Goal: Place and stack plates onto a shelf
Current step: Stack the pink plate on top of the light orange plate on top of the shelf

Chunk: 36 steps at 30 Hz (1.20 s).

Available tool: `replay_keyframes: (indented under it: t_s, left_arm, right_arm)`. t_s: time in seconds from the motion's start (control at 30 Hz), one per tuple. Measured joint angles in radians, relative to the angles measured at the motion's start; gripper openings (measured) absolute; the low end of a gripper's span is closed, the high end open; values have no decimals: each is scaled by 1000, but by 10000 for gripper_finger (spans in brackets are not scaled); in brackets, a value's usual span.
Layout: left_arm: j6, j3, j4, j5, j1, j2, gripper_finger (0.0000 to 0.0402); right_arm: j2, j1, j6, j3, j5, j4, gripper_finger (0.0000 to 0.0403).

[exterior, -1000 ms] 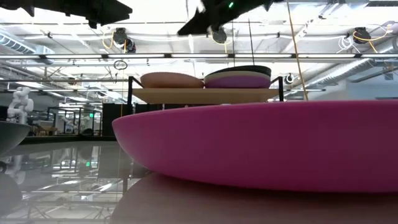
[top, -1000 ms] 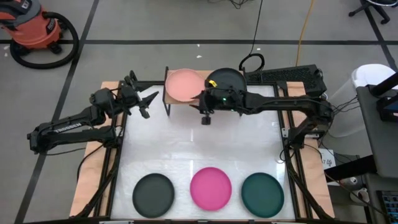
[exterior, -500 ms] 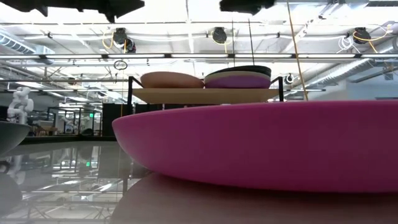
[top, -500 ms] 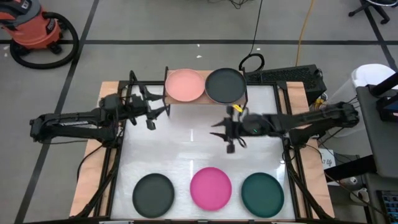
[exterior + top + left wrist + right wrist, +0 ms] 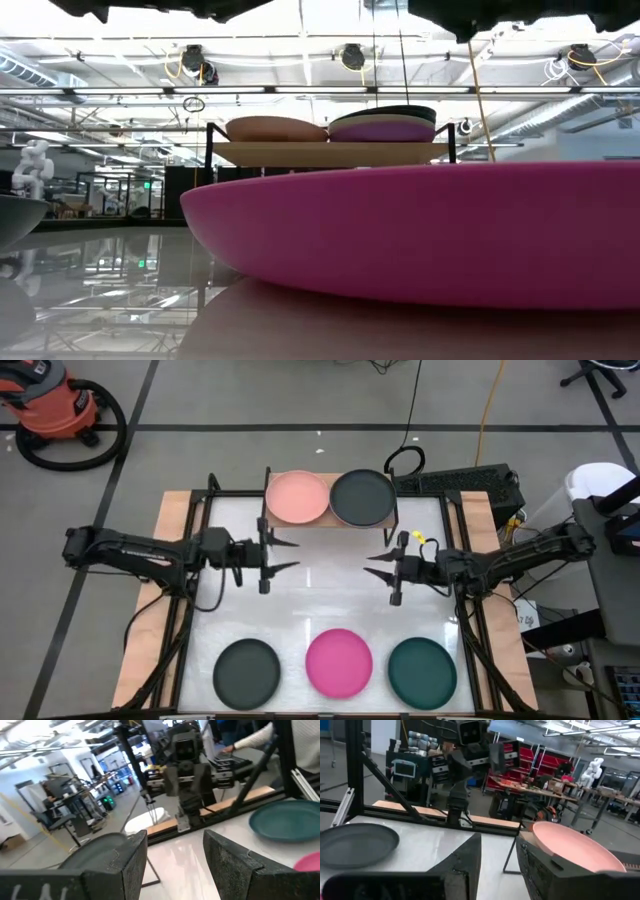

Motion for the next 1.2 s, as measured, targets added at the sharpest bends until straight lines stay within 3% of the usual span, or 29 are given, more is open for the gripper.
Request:
replay_keyframes:
  t_s: [0.43, 0.63, 0.83, 0.97, 1.2]
  left_arm:
    - [88, 63, -21, 0, -116, 140, 200]
    - [64, 74, -233, 2, -176, 146, 200]
    - [-125, 74, -425, 4, -234, 166, 200]
    - [-171, 72, -419, 4, -282, 238, 200]
    - [-26, 72, -272, -1, -351, 409, 200]
  right_arm:
    - [-20, 0, 37, -20, -1, 27, 105]
    - [-21, 0, 36, -20, -1, 35, 105]
    - [-21, 0, 35, -20, -1, 36, 105]
    - [-21, 0, 34, -20, -1, 54, 105]
    - [-20, 0, 49, -20, -4, 62, 105]
